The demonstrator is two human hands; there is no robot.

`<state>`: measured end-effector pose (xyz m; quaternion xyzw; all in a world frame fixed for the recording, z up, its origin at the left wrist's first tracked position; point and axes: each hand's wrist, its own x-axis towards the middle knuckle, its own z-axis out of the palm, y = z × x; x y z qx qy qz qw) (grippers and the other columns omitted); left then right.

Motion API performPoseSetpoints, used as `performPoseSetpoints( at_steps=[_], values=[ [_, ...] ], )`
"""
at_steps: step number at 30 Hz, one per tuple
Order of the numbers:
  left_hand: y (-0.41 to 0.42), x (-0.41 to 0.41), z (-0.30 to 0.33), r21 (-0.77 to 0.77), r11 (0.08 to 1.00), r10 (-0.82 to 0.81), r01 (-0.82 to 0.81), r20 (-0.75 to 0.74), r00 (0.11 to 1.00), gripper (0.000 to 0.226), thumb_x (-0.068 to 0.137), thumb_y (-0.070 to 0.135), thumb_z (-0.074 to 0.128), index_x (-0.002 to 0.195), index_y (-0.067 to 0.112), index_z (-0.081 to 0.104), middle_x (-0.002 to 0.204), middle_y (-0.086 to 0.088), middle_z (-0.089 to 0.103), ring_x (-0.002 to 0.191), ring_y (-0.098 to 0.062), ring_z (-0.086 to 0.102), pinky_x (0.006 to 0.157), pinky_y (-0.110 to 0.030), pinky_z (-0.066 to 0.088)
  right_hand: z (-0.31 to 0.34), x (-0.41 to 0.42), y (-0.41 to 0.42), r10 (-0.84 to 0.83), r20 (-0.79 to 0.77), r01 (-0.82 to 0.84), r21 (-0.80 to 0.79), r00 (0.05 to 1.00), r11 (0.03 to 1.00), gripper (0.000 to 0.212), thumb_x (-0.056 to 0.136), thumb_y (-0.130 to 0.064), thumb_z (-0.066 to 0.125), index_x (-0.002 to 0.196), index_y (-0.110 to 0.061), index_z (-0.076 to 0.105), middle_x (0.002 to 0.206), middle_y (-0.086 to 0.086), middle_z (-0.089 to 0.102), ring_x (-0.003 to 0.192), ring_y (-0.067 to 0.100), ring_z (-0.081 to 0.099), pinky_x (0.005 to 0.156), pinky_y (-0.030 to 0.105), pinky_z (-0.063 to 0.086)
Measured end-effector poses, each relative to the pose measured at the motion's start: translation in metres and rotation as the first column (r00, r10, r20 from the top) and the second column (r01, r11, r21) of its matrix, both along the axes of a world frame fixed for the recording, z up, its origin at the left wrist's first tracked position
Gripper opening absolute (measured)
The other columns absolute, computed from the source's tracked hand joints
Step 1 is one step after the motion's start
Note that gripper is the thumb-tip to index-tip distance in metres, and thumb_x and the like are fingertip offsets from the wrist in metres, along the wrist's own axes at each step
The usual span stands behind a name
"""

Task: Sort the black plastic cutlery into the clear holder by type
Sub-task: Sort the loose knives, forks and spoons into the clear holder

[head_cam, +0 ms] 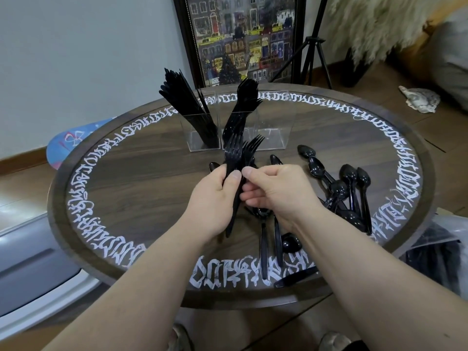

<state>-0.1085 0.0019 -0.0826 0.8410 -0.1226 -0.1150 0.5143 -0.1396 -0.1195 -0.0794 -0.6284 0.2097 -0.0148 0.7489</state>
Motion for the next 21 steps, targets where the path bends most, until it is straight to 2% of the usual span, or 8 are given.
performPoseSetpoints(
  at_steps=[2, 5, 8, 10, 12, 15, 18, 21],
  values=[
    [-0.002, -0.003, 0.001, -0.077, 0.997, 0.004, -0.009, -0.065, 0.998, 0.023, 0.101, 0.028, 0.038, 0.094, 0.018, 0.057, 0.076, 0.001, 0.063, 0.061, -0.011, 0.060, 0.056, -0.024, 0.051, -0.001, 0.001, -0.001, 0.019, 0.006, -0.019, -0.041, 1.000, 0.999, 0.026, 0.089, -0.015, 0.064, 0.066, -0.006, 0.063, 0.059, 0.007, 0.060, 0.048, 0.012, 0.060, 0.047, 0.020, 0.050],
    [-0.003, -0.003, 0.003, -0.066, 0.998, -0.005, 0.003, -0.022, 1.000, 0.025, 0.102, 0.027, 0.037, 0.088, 0.014, 0.053, 0.068, -0.002, 0.057, 0.046, -0.010, 0.050, 0.046, -0.022, 0.041, -0.002, 0.003, -0.003, 0.049, 0.003, -0.048, -0.142, 0.999, 0.989, 0.028, 0.090, -0.021, 0.063, 0.065, -0.008, 0.063, 0.059, 0.005, 0.059, 0.050, 0.012, 0.056, 0.048, 0.021, 0.046],
    [-0.001, -0.003, 0.006, -0.139, 0.990, -0.028, 0.018, -0.069, 0.997, 0.027, 0.102, 0.027, 0.039, 0.083, 0.014, 0.052, 0.067, -0.003, 0.056, 0.043, -0.009, 0.044, 0.041, -0.018, 0.035, -0.002, 0.005, -0.013, -0.125, 0.044, 0.130, -0.174, 0.991, 0.976, 0.015, 0.089, -0.022, 0.065, 0.082, -0.009, 0.064, 0.067, 0.005, 0.062, 0.051, 0.010, 0.058, 0.050, 0.021, 0.048],
    [0.001, -0.003, 0.007, -0.105, 0.993, -0.053, 0.045, -0.068, 0.996, 0.028, 0.102, 0.028, 0.039, 0.080, 0.014, 0.053, 0.066, 0.000, 0.059, 0.044, -0.009, 0.047, 0.043, -0.018, 0.037, 0.000, 0.006, -0.019, -0.202, 0.123, 0.221, -0.169, 0.972, 0.960, 0.008, 0.088, -0.015, 0.066, 0.095, -0.012, 0.064, 0.076, 0.005, 0.065, 0.054, 0.009, 0.061, 0.053, 0.022, 0.050],
    [0.002, -0.002, 0.005, -0.089, 0.994, -0.069, 0.061, -0.093, 0.993, 0.027, 0.102, 0.027, 0.039, 0.083, 0.014, 0.055, 0.068, 0.001, 0.064, 0.048, -0.010, 0.055, 0.048, -0.021, 0.043, 0.001, 0.005, -0.022, -0.156, 0.176, 0.191, -0.203, 0.972, 0.960, 0.005, 0.089, -0.009, 0.063, 0.088, -0.014, 0.066, 0.071, 0.001, 0.066, 0.055, 0.008, 0.061, 0.055, 0.022, 0.051],
    [0.006, 0.003, 0.006, -0.152, 0.988, -0.025, -0.003, -0.184, 0.983, 0.025, 0.101, 0.022, 0.041, 0.087, 0.010, 0.057, 0.073, -0.004, 0.068, 0.055, -0.011, 0.063, 0.054, -0.027, 0.051, 0.003, 0.003, -0.025, -0.086, 0.166, 0.129, -0.270, 0.982, 0.954, 0.013, 0.088, -0.006, 0.062, 0.079, -0.012, 0.067, 0.066, 0.001, 0.063, 0.053, 0.007, 0.058, 0.054, 0.021, 0.048],
    [0.010, 0.004, 0.009, -0.130, 0.991, 0.010, -0.032, -0.165, 0.986, 0.025, 0.101, 0.021, 0.042, 0.087, 0.009, 0.059, 0.068, -0.005, 0.068, 0.052, -0.010, 0.061, 0.049, -0.023, 0.051, 0.004, 0.003, -0.027, -0.043, 0.147, 0.071, -0.191, 0.988, 0.979, 0.012, 0.087, -0.003, 0.063, 0.079, -0.009, 0.068, 0.068, 0.004, 0.063, 0.053, 0.007, 0.057, 0.052, 0.020, 0.048],
    [0.007, -0.002, 0.009, -0.145, 0.988, -0.081, 0.049, -0.222, 0.972, 0.024, 0.102, 0.025, 0.040, 0.093, 0.014, 0.059, 0.069, -0.008, 0.069, 0.057, -0.017, 0.066, 0.053, -0.028, 0.053, 0.002, 0.003, -0.019, -0.036, 0.169, 0.065, -0.169, 0.985, 0.983, 0.017, 0.087, 0.000, 0.062, 0.075, -0.010, 0.068, 0.064, 0.001, 0.065, 0.053, 0.007, 0.060, 0.052, 0.018, 0.051]
  ],
)
